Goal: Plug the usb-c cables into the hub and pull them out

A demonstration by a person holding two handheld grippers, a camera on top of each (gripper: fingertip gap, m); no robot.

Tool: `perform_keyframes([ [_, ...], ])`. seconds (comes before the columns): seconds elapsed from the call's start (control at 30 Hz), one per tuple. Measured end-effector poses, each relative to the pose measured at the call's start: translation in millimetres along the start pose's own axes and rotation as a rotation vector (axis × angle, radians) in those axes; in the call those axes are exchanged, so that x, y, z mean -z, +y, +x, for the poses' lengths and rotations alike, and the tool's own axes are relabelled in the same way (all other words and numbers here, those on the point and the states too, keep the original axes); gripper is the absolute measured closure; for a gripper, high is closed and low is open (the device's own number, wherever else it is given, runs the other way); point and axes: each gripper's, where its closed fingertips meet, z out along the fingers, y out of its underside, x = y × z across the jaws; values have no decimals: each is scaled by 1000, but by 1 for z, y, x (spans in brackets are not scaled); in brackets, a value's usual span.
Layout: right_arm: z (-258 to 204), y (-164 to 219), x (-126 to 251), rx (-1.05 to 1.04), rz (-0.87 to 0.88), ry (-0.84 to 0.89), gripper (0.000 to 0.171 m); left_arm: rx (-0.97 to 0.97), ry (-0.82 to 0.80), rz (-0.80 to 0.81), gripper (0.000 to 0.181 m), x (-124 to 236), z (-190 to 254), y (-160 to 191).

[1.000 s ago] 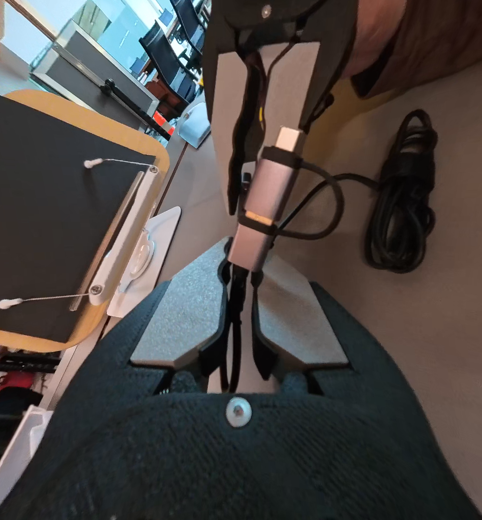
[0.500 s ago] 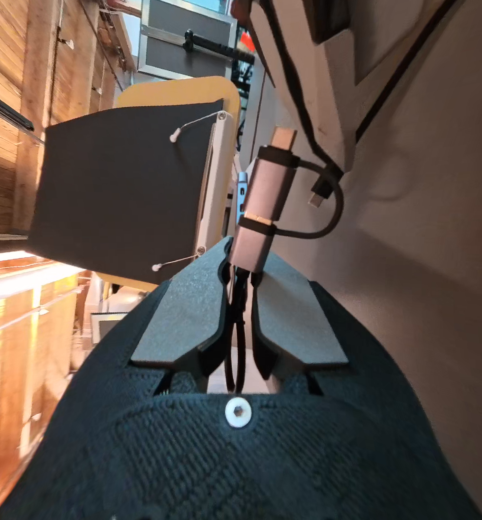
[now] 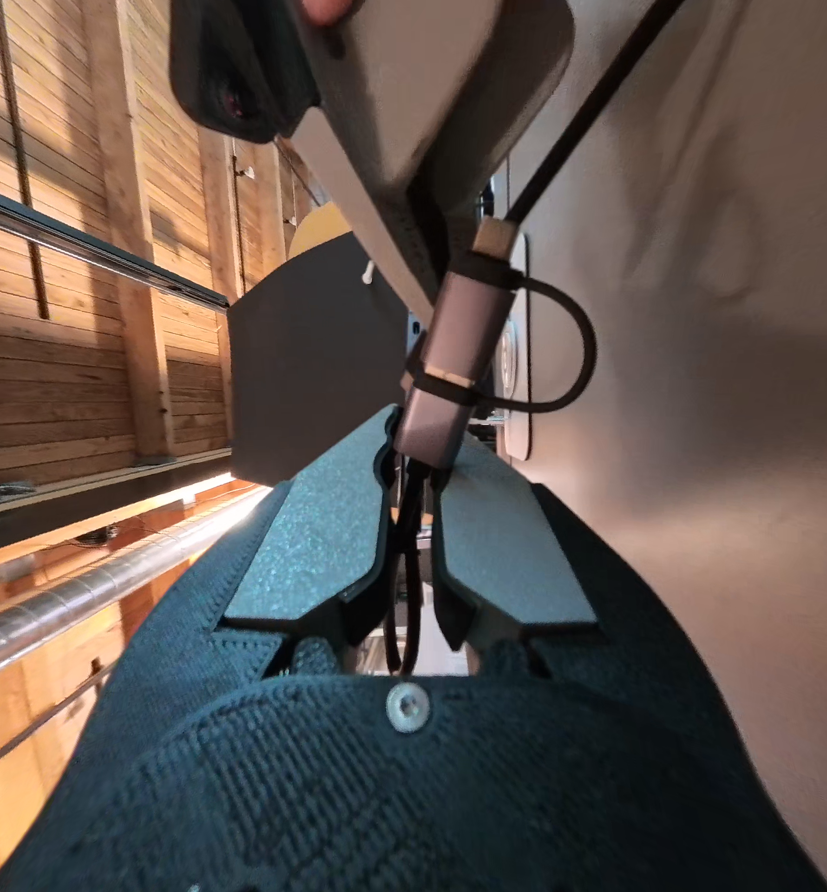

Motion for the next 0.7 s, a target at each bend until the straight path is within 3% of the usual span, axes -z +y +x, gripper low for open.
perform_keyframes([
  [0.3,-11,-9,6,-181,86,-174,169,-25,-77,-15,175,1,-13,-2],
  [0.7,-15,-8,6,-261,93,-254,169,-47,-129,6,175,4,-21,-8],
])
